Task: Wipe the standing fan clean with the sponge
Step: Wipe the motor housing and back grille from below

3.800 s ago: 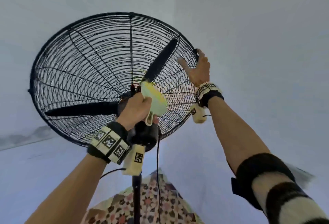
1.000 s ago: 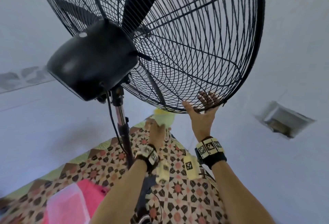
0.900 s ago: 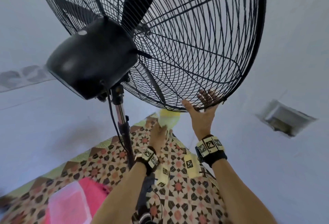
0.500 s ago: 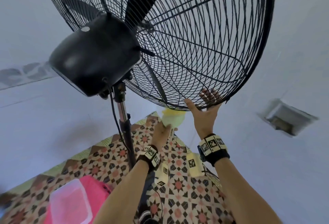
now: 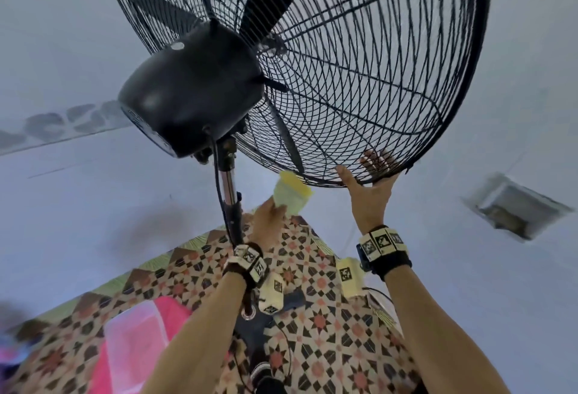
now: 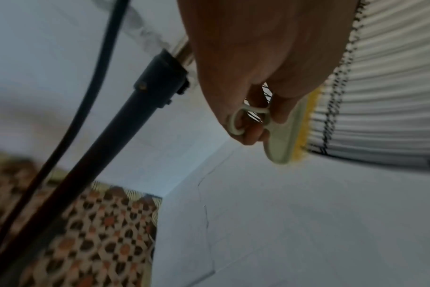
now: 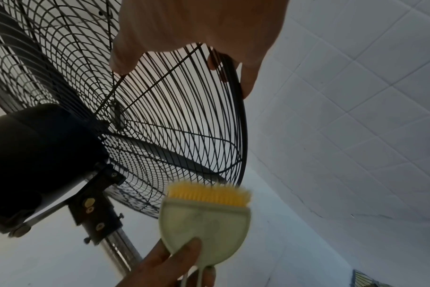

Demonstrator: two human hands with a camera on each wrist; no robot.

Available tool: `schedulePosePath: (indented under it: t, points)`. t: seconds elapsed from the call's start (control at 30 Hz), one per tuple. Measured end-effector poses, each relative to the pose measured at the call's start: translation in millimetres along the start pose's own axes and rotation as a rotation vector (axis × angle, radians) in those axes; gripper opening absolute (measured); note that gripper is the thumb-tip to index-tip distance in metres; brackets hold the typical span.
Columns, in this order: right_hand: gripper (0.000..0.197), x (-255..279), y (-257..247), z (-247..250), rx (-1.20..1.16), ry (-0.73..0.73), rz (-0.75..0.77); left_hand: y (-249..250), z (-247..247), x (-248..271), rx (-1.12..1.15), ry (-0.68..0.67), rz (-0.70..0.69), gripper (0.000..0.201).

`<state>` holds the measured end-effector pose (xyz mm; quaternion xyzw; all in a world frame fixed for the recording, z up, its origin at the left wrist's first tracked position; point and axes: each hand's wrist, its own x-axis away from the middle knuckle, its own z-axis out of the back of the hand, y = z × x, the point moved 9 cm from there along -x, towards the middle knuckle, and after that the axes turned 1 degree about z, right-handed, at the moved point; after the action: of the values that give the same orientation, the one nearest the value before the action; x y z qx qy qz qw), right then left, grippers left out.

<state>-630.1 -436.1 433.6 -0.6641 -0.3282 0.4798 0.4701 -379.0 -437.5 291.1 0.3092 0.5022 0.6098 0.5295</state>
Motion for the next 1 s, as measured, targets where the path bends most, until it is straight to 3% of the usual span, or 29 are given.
schedulePosePath:
  t: [0.1,0.2,0.33,0.43,0.5,0.57,0.63,0.7,0.87,0.93,1.0]
  points:
    - [0.129,-0.5,1.1,-0.2,0.017,0.007,0.014,-22.2,39.7,-16.0,0.292,0.258,0.245,0.007]
    - [0.123,-1.5,4.4,0.8,0.038,0.015,0.011,-16.6,41.6,-31.6,0.275,0.315,0.322,0.021]
    - [0.116,-2.9,6.3,3.8,0.026,0.016,0.024,-26.7,-7.0,-16.6,0.328,0.137,0.372,0.021]
    - [0.12,-1.8,5.2,3.7,0.029,0.013,0.022,-22.2,-29.7,13.4,0.384,-0.075,0.24,0.027]
    - [0.12,-2.0,6.9,2.1,0.031,0.001,0.015,-24.1,-17.0,10.2,0.475,0.031,0.29,0.021]
    - [0.117,-2.6,6.4,2.2,0.032,0.004,0.024,-26.5,4.5,-7.8,0.555,0.25,0.382,0.021]
    - [0.116,-2.3,5.0,2.4,0.033,0.005,0.029,-24.1,10.5,-26.8,0.577,0.337,0.447,0.019]
    - [0.115,-1.7,5.2,3.8,0.039,0.011,0.018,-20.8,0.5,-27.3,0.572,0.3,0.472,0.022]
    - [0.12,-2.9,0.9,2.1,0.059,0.005,0.018,-29.0,-43.7,17.2,0.484,-0.145,0.296,0.039]
    - [0.122,-2.5,-1.0,0.0,0.057,-0.009,0.018,-24.7,-27.9,15.6,0.506,-0.08,0.275,0.034]
    - [0.123,-2.5,-2.0,0.8,0.056,-0.007,0.018,-19.8,6.7,0.5,0.486,0.142,0.34,0.028]
